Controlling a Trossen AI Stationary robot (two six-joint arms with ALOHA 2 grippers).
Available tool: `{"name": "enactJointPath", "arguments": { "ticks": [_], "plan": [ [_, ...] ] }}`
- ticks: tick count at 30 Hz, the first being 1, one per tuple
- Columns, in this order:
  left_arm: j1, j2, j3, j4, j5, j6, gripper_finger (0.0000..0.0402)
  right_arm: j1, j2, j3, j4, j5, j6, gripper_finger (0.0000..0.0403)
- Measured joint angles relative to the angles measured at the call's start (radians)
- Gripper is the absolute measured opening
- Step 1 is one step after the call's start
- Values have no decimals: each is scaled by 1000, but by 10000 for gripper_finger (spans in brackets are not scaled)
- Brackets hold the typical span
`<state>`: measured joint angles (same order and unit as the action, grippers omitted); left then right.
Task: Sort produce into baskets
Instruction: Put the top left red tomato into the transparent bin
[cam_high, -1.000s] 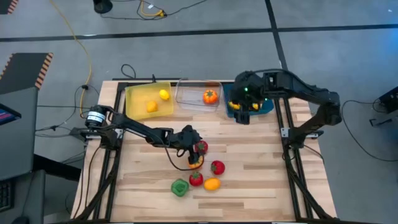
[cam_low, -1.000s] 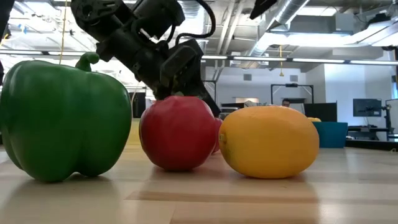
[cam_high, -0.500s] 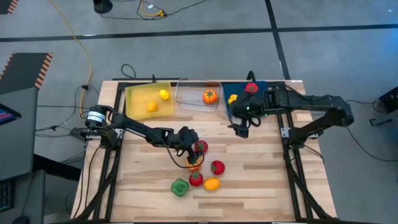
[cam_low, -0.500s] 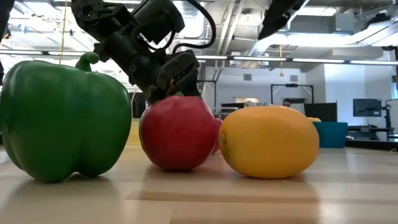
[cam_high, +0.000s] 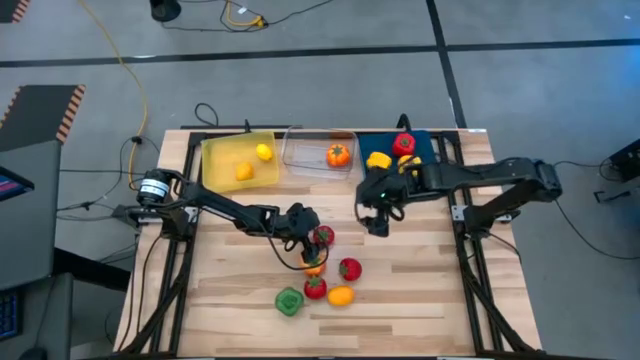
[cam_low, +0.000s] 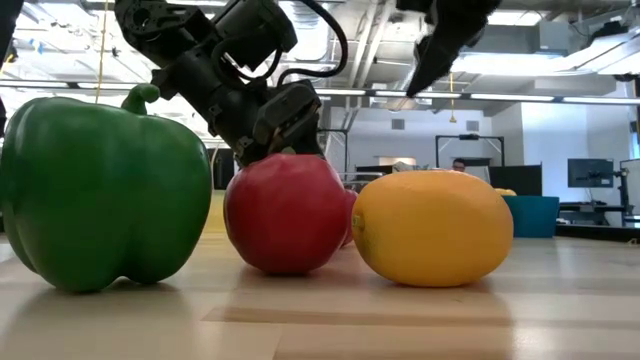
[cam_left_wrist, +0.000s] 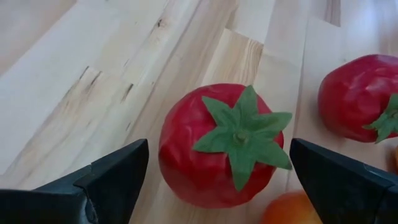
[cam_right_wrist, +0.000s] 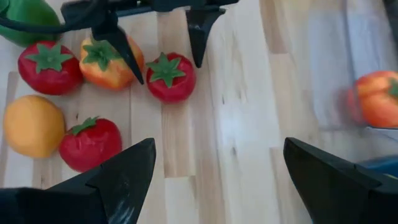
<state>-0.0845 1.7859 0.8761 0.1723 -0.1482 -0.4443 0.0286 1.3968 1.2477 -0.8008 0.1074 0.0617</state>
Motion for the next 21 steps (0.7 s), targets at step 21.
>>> {"name": "enactJointPath", "arguments": {
  "ticks": [21],
  "plan": [
    [1, -1, 0, 4, 10, 3, 251, 23, 175, -32, 22, 0, 18, 382]
  ]
}}
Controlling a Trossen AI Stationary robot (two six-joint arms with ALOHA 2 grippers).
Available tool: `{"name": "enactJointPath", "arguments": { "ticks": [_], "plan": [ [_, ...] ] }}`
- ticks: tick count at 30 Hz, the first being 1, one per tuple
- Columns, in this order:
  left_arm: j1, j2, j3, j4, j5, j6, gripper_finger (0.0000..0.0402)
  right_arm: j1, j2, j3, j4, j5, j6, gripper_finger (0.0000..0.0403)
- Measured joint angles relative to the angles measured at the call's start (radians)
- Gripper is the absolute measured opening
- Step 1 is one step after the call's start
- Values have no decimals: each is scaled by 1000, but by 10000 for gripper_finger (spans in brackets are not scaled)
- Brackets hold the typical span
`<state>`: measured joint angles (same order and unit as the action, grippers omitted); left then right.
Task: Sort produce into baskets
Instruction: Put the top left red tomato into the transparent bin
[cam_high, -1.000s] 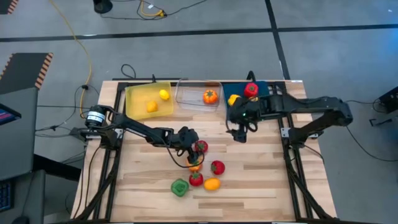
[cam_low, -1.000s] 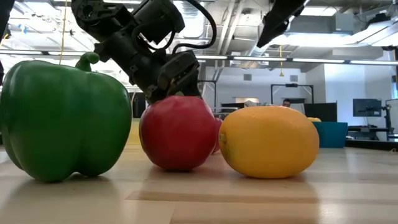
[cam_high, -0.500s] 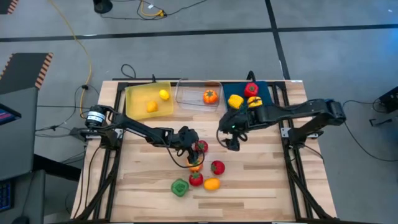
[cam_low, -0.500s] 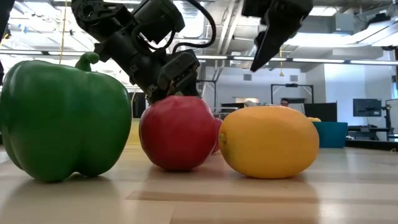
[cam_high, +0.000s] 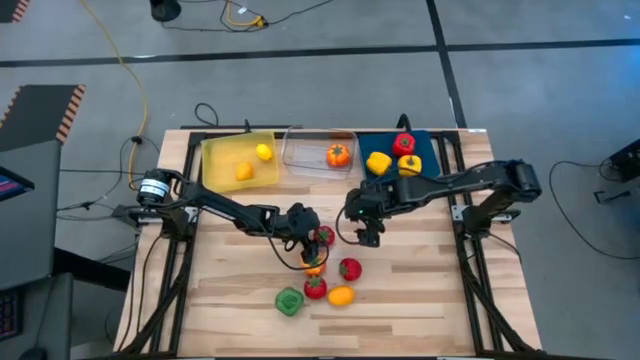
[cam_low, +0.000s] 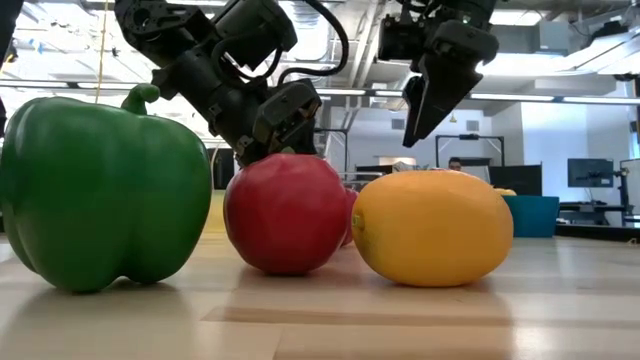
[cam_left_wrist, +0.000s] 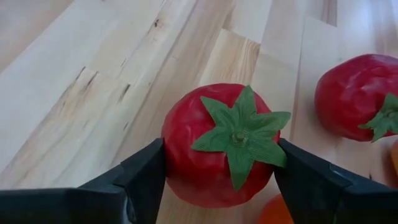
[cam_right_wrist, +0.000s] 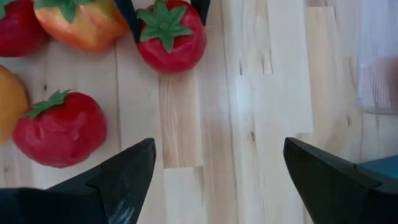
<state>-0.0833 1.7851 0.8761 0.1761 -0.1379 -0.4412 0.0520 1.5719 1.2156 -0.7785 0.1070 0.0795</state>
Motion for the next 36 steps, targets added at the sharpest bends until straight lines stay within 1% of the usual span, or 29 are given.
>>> {"name": "enactJointPath", "arguments": {
  "ticks": [6, 14, 16, 22, 26, 30, 32, 36],
  "plan": [
    [20, -15, 23, -9, 3, 4, 251, 0, -21, 0, -1, 0, 0, 382],
    [112, -96, 96, -13, 2, 139, 252, 0, -87, 0, -5, 0, 2, 382],
    [147, -123, 114, -15, 0, 163, 252, 0, -104, 0, -6, 0, 2, 382],
    [272, -197, 172, -92, -16, 236, 252, 0, -144, 0, 25, 0, 2, 382],
    [367, -211, 208, -92, -51, 245, 252, 0, -148, 0, 44, 0, 2, 382],
    [456, -211, 221, -92, -48, 271, 252, 0, -144, 0, 54, 0, 2, 382],
    [499, -211, 221, -108, -15, 292, 252, 0, -144, 0, 54, 0, 1, 382],
    [581, -210, 221, -160, 112, 331, 252, 0, -144, 0, 55, -1, 0, 382]
  ]
}}
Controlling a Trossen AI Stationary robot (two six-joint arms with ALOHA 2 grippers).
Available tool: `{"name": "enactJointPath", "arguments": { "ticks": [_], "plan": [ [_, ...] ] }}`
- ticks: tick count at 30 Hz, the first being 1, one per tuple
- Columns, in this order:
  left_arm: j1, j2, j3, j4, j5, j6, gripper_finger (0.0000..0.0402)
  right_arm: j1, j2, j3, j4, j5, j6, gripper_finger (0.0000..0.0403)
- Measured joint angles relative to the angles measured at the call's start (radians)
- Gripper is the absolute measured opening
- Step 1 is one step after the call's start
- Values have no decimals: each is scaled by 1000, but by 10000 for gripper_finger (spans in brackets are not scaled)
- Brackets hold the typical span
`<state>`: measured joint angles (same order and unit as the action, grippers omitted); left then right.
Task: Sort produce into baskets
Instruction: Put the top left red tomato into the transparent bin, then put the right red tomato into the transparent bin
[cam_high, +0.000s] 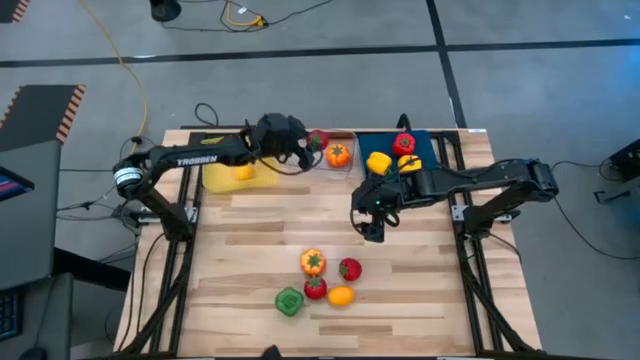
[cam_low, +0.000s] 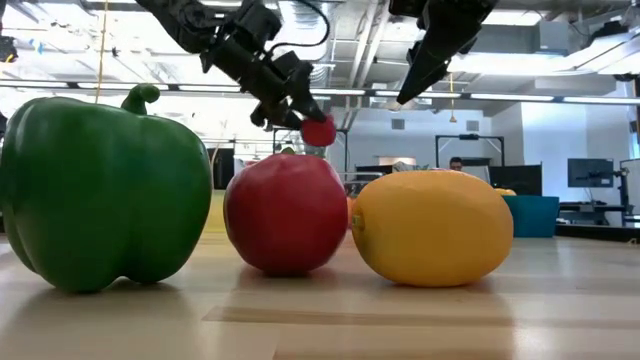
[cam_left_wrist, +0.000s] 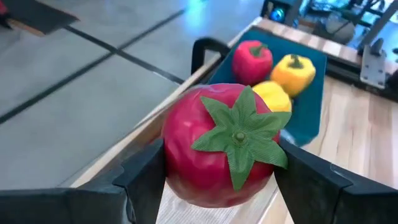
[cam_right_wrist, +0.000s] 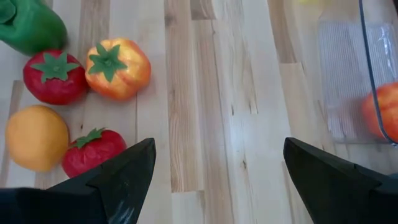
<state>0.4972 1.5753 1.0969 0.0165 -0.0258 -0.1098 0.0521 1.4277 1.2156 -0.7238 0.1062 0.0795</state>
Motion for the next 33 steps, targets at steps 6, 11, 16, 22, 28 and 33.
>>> {"name": "enactJointPath", "arguments": {
  "ticks": [6, 11, 16, 22, 28, 33],
  "plan": [
    [71, 0, 0, -55, 34, -9, 252, 0, 0, 0, 3, 0, 0, 382],
    [93, 1, 0, -91, 34, -15, 252, 0, 0, 0, 6, 0, 0, 382],
    [94, 22, 0, -100, 26, -7, 271, 0, 0, 0, 6, 0, 0, 382],
    [91, 54, -1, -113, 17, -4, 311, -2, 0, 0, 7, 0, 0, 382],
    [91, 64, -5, -112, 10, -5, 322, -2, 0, 0, 8, 0, 0, 382],
    [91, 64, -6, -92, 15, -6, 322, 0, 0, 0, 14, 0, 0, 382]
  ]
}}
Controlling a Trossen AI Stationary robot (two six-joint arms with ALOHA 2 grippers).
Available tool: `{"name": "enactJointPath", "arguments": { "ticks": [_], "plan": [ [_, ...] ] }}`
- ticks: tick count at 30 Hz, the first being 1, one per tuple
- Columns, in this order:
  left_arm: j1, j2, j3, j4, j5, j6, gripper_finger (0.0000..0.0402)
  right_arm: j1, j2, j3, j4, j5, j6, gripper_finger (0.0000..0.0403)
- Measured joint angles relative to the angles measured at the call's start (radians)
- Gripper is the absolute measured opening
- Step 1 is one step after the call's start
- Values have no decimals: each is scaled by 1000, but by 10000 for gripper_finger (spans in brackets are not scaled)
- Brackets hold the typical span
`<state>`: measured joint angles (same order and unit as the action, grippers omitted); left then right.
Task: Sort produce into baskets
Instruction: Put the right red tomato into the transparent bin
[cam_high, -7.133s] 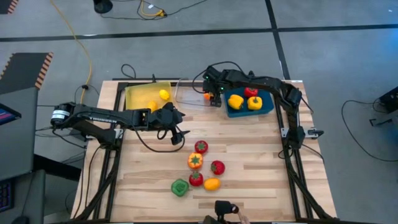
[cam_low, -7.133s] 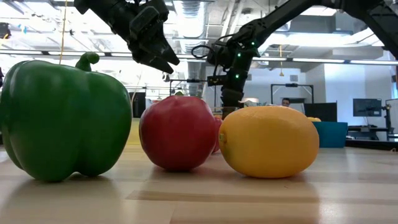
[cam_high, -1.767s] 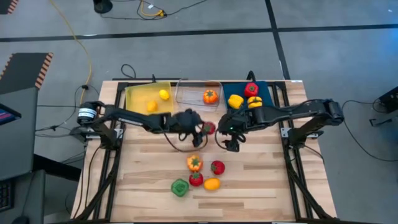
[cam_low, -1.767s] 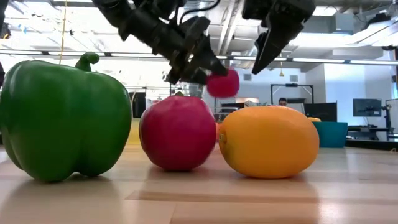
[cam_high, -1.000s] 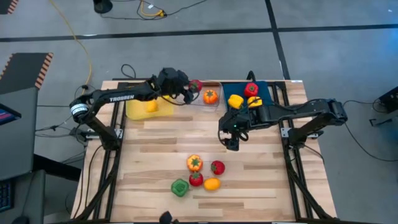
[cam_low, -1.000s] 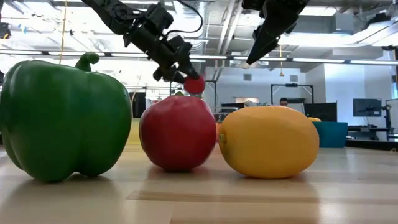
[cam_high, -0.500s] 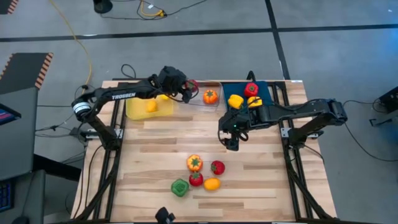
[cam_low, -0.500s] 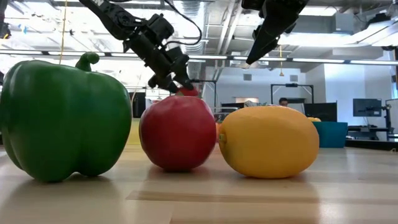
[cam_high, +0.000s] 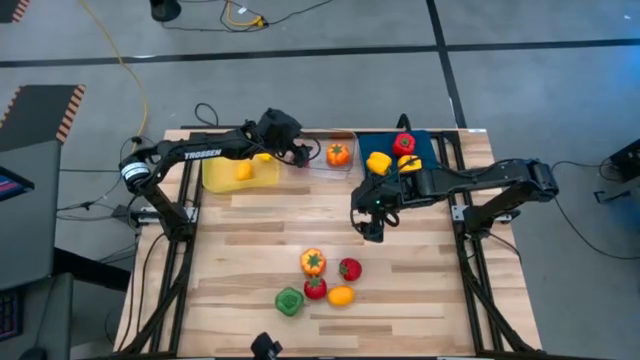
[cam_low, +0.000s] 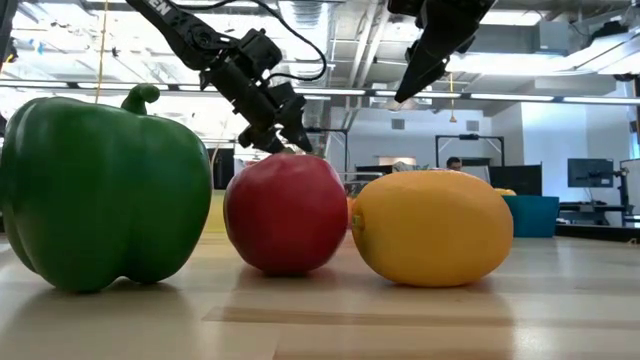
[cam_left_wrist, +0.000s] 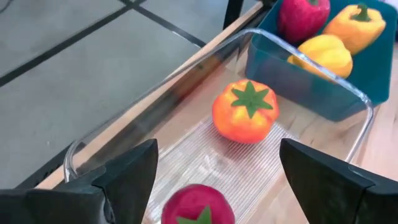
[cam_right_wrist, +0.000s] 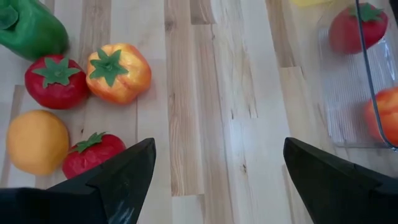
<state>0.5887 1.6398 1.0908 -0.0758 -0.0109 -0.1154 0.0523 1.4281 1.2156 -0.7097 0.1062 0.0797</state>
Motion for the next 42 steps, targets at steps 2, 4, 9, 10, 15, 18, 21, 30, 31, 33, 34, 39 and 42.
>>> {"name": "enactJointPath", "arguments": {
  "ticks": [2, 4, 9, 10, 15, 18, 21, 30, 31, 33, 34, 39, 42],
  "plan": [
    [-1, 0, 0, 12, 3, 0, 322, 1, 0, 0, 0, 0, 0, 382],
    [-6, -1, 0, 30, 4, 0, 322, 2, 0, 0, 0, 0, 0, 382],
    [-10, -30, 0, 34, 55, 39, 322, 2, 0, 0, 0, 0, 0, 382],
    [-14, -37, 0, 36, 65, 46, 322, 2, 0, 0, 0, 0, 0, 382],
    [-34, -62, 0, 37, 85, 43, 322, 0, 0, 0, 3, 0, 0, 382],
    [-50, -75, 0, 33, 85, 43, 322, -3, 0, 0, 10, 0, 0, 382],
    [-68, -92, 0, 19, 85, 50, 322, -3, 0, 0, 11, 0, 0, 382],
    [-141, -148, 0, -75, 85, 107, 322, -2, 0, 0, 0, 23, -28, 383],
    [-149, -151, 0, -84, 85, 112, 322, -2, 0, 0, -1, 23, -27, 385],
    [-165, -156, 0, -106, 85, 115, 322, 1, 0, 0, -1, 23, -27, 391],
    [-175, -156, 0, -112, 85, 115, 322, 5, 0, 0, -1, 23, -27, 395],
    [-223, -156, 0, -149, 83, 122, 322, 51, 0, 0, 0, 22, 47, 397],
    [-254, -156, 0, -162, 84, 122, 322, 84, 0, 0, 0, 22, 159, 396]
  ]
}}
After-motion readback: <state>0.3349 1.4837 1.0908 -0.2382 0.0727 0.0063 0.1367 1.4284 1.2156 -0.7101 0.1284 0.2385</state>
